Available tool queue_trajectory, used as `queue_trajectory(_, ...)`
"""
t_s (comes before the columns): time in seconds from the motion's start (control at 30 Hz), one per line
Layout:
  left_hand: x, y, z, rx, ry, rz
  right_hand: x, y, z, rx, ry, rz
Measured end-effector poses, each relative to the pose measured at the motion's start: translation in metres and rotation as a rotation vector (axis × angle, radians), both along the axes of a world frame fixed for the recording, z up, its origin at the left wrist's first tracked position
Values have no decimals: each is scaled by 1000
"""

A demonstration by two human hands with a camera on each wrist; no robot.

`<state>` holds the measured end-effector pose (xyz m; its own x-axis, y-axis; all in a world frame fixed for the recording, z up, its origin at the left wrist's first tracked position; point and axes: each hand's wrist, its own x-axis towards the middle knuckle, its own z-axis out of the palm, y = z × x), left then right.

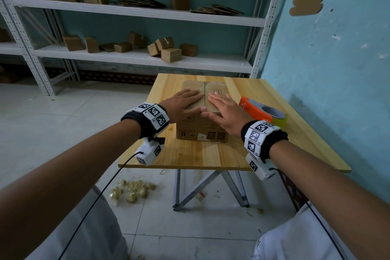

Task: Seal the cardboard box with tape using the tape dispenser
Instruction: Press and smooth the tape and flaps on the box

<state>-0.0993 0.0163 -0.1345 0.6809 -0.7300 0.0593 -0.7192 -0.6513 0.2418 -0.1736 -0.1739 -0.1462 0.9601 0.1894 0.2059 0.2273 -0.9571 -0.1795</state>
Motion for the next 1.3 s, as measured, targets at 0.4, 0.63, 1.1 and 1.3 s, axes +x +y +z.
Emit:
queue_trajectory(0.4,7,0,-2,20,12,10,-1,1,0,-24,4,-11)
queue_trajectory(0.63,5,0,-1,33,5,18,-2,2,2,-40,13,-14)
queue_trajectory(1.1,3,0,0,41,-27,15,-9,8,8,-27,33,-33)
queue_trajectory(1.3,3,1,-1,47,-29,13,-6,6,4,-34,13,-30)
